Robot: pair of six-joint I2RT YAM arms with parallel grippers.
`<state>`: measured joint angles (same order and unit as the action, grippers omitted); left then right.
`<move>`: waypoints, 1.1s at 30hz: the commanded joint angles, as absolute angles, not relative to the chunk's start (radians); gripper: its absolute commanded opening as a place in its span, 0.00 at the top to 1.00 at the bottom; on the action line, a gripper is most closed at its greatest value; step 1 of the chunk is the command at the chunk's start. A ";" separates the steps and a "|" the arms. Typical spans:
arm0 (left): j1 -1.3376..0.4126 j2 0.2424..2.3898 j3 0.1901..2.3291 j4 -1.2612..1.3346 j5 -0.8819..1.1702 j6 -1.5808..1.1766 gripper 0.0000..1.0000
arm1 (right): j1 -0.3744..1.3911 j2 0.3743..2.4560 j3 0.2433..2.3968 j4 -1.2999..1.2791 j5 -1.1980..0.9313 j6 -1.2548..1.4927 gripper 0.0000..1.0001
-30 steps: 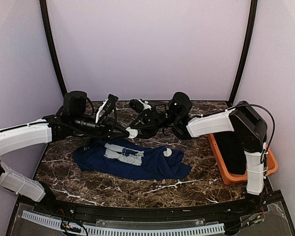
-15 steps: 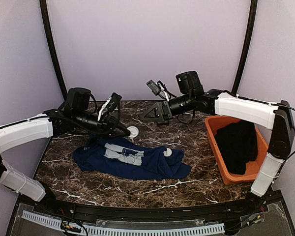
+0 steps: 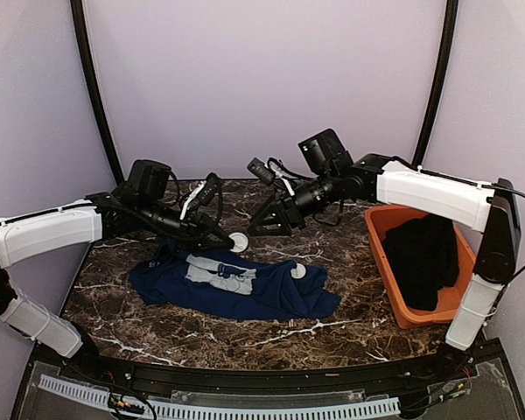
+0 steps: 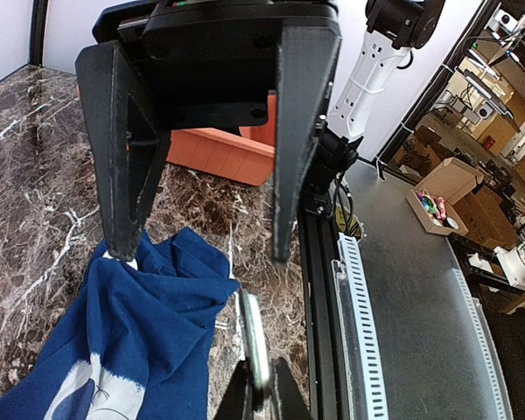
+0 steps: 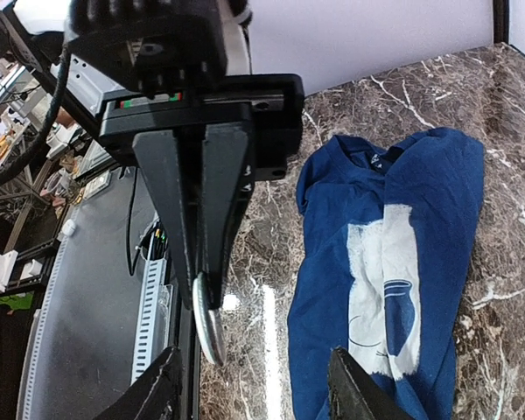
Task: Pin the brooch onto the clothing
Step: Pass from the left arm to the right
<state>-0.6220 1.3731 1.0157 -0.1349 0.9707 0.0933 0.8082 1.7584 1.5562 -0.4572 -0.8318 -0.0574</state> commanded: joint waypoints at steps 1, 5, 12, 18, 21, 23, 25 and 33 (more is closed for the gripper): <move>-0.626 1.389 1.049 -0.178 0.967 0.110 0.99 | 0.839 1.784 1.590 -0.479 -0.863 -0.101 0.46; -0.626 1.391 1.051 -0.177 0.966 0.111 0.99 | 0.857 1.798 1.598 -0.478 -0.867 -0.102 0.50; -0.626 1.394 1.051 -0.179 0.967 0.109 0.99 | 0.867 1.814 1.599 -0.478 -0.872 -0.095 0.67; -0.626 1.396 1.052 -0.178 0.967 0.107 0.99 | 0.868 1.827 1.613 -0.482 -0.879 -0.091 0.84; -0.626 1.396 1.053 -0.179 0.965 0.105 0.99 | 0.869 1.833 1.619 -0.480 -0.881 -0.087 0.94; -0.626 1.397 1.053 -0.179 0.960 0.103 0.98 | 0.870 1.838 1.621 -0.476 -0.895 -0.084 1.00; -0.626 1.396 1.052 -0.179 0.951 0.100 0.94 | 0.870 1.838 1.617 -0.466 -0.902 -0.079 1.00; -0.591 1.320 0.987 -0.027 0.971 0.019 0.48 | 0.870 1.723 1.417 -0.157 -0.887 0.037 1.00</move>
<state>-0.6170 1.3895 1.0248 -0.1390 0.9493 0.0746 0.8597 1.7981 1.5120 -0.3599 -0.8860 -0.0544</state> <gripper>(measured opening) 0.466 0.023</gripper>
